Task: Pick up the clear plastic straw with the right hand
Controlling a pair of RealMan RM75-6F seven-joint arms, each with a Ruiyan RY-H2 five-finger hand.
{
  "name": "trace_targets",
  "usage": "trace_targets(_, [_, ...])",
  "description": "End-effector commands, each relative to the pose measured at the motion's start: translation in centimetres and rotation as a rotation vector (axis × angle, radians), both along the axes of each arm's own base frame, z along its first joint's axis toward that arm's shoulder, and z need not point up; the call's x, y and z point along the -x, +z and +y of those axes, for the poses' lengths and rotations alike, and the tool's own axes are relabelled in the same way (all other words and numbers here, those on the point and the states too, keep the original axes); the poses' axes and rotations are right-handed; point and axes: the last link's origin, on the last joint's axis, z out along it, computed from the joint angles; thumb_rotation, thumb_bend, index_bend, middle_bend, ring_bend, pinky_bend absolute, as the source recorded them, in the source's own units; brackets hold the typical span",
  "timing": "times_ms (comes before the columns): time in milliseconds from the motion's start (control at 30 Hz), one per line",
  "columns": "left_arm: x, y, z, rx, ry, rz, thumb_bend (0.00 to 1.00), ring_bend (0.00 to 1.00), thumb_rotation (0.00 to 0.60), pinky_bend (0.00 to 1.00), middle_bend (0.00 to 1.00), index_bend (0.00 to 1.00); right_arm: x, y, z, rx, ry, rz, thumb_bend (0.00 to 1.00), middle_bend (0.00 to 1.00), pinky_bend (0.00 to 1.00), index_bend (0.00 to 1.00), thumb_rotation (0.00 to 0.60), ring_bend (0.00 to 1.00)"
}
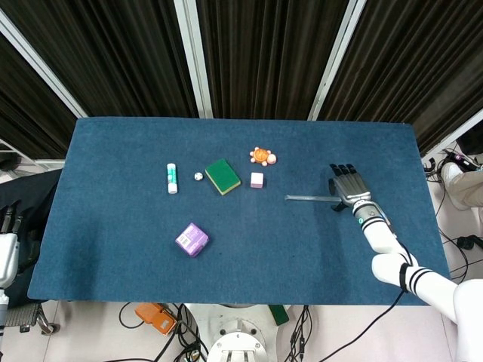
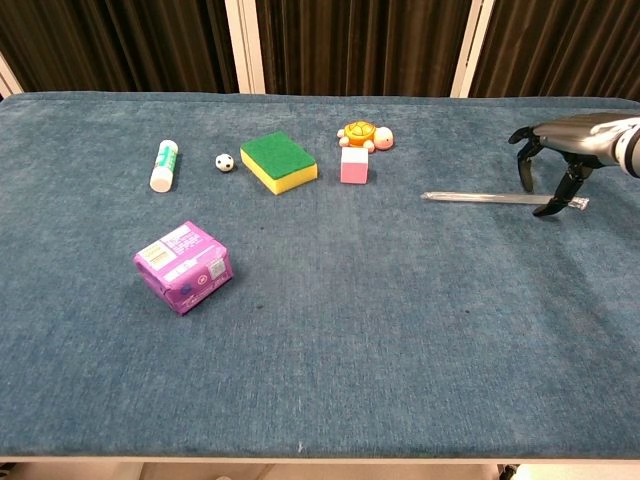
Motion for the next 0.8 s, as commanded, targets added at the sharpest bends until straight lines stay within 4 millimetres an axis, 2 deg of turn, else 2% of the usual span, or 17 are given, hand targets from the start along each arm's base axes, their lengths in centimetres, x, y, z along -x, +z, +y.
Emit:
trace_targets(33, [0.0,0.0,0.0,0.001,0.002,-0.003,0.42,0.0,0.6,0.07,0.0,0.13,-0.1,-0.3,-0.1,-0.007,0.002,-0.001,0.38,0.1,0.08,0.58,0.6,0.12])
trace_targets(233, [0.0,0.0,0.1,-0.001,0.007,-0.022,0.42,0.0,0.6,0.07,0.0,0.13,-0.3,-0.4,-0.3,-0.006,0.012,0.001,0.54,0.1,0.08,0.61,0.6,0.12])
trace_targets(333, [0.0,0.0,0.1,-0.001,0.009,-0.029,0.42,0.0,0.6,0.07,0.0,0.13,-0.5,-0.4,-0.4,0.001,0.017,-0.009,0.59,0.1,0.08,0.62,0.6,0.13])
trace_targets(600, [-0.1,-0.1,0.0,0.002,0.005,-0.024,0.42,0.0,0.6,0.07,0.0,0.13,-1.9,0.7,-0.8,0.05,0.054,-0.077,0.6,0.1,0.08,0.64,0.6,0.13])
trace_targets(800, [-0.1,-0.1,0.0,0.0,0.003,-0.018,0.42,0.0,0.6,0.07,0.0,0.13,-5.4,1.6,-1.3,0.095,0.136,-0.164,0.6,0.1,0.08,0.66,0.6,0.14])
